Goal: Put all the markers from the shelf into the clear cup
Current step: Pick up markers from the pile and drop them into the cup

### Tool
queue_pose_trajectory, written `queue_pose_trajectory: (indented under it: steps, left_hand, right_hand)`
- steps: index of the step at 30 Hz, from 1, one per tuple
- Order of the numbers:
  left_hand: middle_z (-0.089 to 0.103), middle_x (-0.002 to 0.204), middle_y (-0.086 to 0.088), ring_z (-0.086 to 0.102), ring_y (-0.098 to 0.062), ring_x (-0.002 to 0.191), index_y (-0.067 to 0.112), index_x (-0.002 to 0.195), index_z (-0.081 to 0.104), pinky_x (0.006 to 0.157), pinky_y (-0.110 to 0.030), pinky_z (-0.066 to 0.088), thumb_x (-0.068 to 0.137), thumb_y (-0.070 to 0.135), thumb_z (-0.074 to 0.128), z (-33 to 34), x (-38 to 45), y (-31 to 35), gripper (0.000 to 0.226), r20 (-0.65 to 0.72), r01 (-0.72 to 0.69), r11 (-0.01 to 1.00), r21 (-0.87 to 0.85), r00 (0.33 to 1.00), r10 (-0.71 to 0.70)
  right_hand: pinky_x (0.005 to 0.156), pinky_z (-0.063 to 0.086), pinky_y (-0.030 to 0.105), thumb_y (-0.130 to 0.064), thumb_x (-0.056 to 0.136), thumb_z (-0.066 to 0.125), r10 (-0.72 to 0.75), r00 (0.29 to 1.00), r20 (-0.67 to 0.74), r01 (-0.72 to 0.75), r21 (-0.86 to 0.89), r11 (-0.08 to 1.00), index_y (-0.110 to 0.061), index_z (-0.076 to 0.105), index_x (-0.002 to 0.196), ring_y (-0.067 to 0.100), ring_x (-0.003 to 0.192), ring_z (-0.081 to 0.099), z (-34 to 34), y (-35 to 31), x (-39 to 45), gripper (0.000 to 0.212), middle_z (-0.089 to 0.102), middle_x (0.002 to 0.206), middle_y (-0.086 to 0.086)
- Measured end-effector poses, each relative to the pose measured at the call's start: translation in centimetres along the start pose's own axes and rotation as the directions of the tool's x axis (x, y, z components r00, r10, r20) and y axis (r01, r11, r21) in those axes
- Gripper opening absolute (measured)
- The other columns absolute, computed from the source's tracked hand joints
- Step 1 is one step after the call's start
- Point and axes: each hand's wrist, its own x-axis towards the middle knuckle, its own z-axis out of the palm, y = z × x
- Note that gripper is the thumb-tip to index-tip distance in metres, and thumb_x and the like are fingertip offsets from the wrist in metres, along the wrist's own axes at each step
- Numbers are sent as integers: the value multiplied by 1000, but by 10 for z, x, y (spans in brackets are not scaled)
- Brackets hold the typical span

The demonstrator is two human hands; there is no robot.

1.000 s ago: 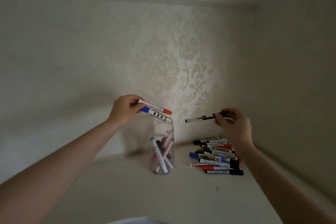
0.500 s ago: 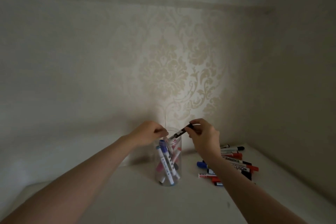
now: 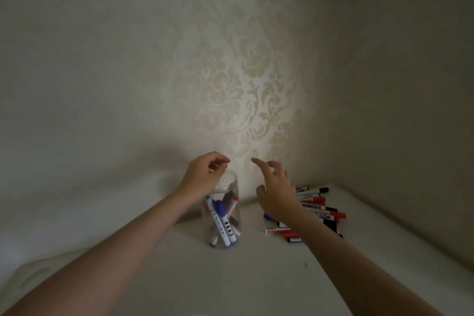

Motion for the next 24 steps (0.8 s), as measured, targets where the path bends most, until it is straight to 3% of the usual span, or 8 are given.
queue_pose_trajectory:
  steps: [4,7,9,12,14,17,19,24]
  left_hand:
    - [73,99,7,68,-3,86,19,103,72,77,-15,51,95,8,62,22,-19,23,16,138,-66,996,-67,988,75]
    - [71,103,7,65,-1,90,16,108,72,83,-16,53,94,8,65,62,-36,28,17,300,-137,990,-39,943,143]
    - [67,113,6,63,-3,98,16,118,67,86,-13,53,94,13,67,91,-47,24,24,439,-132,991,31,892,105]
    - [54,133,0,56,-10,118,19,137,53,95,-9,44,93,22,69,129,-58,7,48,559,-102,985,140,829,6]
    - [47,140,-3,52,-17,128,25,144,45,107,-23,43,93,28,69,147,-62,-3,57,571,-67,979,194,819,-57]
    - [51,127,-2,54,-21,124,33,139,48,107,-35,46,93,33,67,162,-58,-14,50,524,-38,974,224,847,-87]
    - [50,117,0,57,-19,114,34,136,51,101,-30,47,95,33,65,164,-54,-17,43,507,-19,976,218,857,-96]
    - [59,130,2,58,-12,118,27,135,56,95,-18,42,95,24,67,169,-47,-26,42,516,-29,987,161,855,-59]
  right_hand:
    - [97,45,42,-13,87,57,122,992,16,-122,-12,992,-20,40,136,30,120,48,-24,82,-26,53,43,137,12]
    - [92,47,37,-26,84,64,238,970,46,-233,-99,968,-22,49,130,27,112,54,-33,134,-57,48,55,126,9]
    - [89,48,37,-33,84,64,255,962,99,-240,-138,961,-27,55,124,25,107,57,-32,156,-76,41,57,121,5]
    - [98,44,37,-32,85,64,201,965,168,-180,-131,975,-29,52,128,22,116,53,-24,177,-94,45,50,131,-1]
    - [102,42,38,-33,85,64,184,968,170,-166,-112,980,-30,49,132,20,118,52,-19,186,-96,49,48,133,-3]
    - [88,50,40,-33,82,68,154,985,80,-151,-42,988,-30,59,122,23,103,60,-12,198,-90,40,62,117,1]
    - [80,53,38,-34,81,69,133,989,60,-130,-42,991,-28,61,119,24,93,63,-6,205,-84,38,67,107,2]
    - [78,49,29,-39,80,69,68,992,102,-63,-47,997,-31,64,109,16,90,59,-5,205,-80,31,66,101,-5]
